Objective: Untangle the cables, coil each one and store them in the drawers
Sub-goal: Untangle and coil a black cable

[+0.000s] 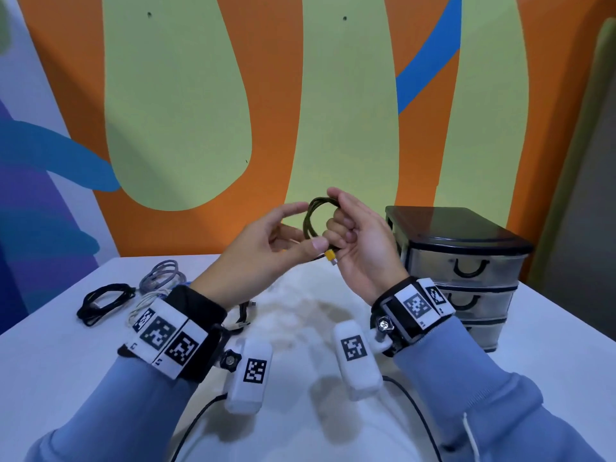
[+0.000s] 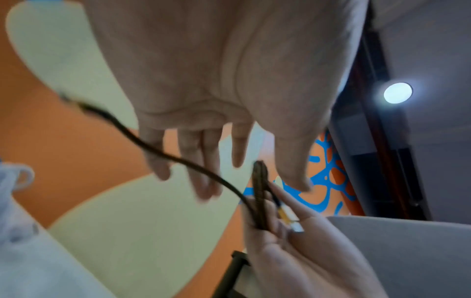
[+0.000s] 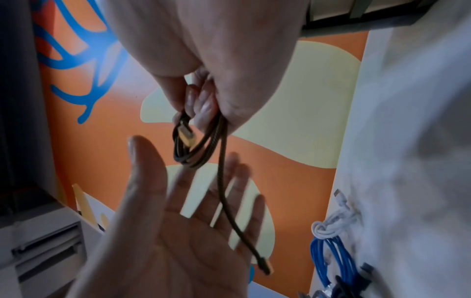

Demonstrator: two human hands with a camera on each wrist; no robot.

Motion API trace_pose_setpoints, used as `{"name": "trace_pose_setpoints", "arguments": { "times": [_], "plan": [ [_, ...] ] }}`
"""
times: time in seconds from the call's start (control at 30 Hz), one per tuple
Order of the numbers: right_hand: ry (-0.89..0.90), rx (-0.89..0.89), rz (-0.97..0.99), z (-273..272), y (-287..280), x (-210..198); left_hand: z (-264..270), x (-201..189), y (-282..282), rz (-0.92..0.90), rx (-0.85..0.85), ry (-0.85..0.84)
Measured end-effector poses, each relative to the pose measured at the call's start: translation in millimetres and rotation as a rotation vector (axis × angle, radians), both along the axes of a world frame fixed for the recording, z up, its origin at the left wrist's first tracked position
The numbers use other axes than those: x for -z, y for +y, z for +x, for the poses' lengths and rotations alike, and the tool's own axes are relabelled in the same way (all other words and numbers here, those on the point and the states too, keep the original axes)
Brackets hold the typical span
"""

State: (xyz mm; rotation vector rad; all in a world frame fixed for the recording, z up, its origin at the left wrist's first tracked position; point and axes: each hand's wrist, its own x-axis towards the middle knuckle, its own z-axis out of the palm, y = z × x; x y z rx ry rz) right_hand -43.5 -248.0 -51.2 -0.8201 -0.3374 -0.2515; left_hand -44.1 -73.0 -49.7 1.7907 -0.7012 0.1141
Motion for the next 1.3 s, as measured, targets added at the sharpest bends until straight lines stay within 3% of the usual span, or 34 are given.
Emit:
{"name": "trace_pose_setpoints", "arguments": {
  "times": [0.1,0.17,0.27,0.37,0.5,0.63,0.9,0.97,1.1,1.3],
  "plan": [
    [-0.010,0.062,0.063,1.4,-9.3,-4.2,-5.3,-2.1,5.6,0.243,0.045,0.048],
    [0.008,0.096,0.079,1.6,-12.9,-5.1,-3.7,-5.3,14.0,0.258,0.012,0.020],
    [0.032,0.123,0.064,-0.5,-14.2,-5.3,2.7,-13.6,32.3,0.104,-0.079,0.021],
    [0.037,0.186,-0.078,-2.4,-8.8,-3.3,5.3,-20.3,50.0,-0.067,-0.118,0.073],
    [0.008,0.276,-0.394,-6.4,-1.2,1.4,6.0,-23.9,56.0,-0.350,-0.013,0.221],
    [-0.013,0.267,-0.532,-7.5,7.1,5.5,1.4,-20.4,37.3,-0.523,0.152,0.313],
    [0.036,0.206,-0.473,-8.0,11.4,4.4,-8.4,-10.8,19.7,-0.113,0.177,0.144],
    [0.037,0.179,-0.448,-8.7,11.9,3.5,-7.6,-8.6,18.2,-0.105,0.135,0.112],
    [0.006,0.107,-0.363,-9.8,12.1,2.9,-4.3,-8.6,16.6,-0.319,0.050,0.084],
    [0.032,-0.032,-0.429,-10.0,31.0,19.3,-1.2,-11.1,14.1,-0.666,0.010,0.129]
  ]
}}
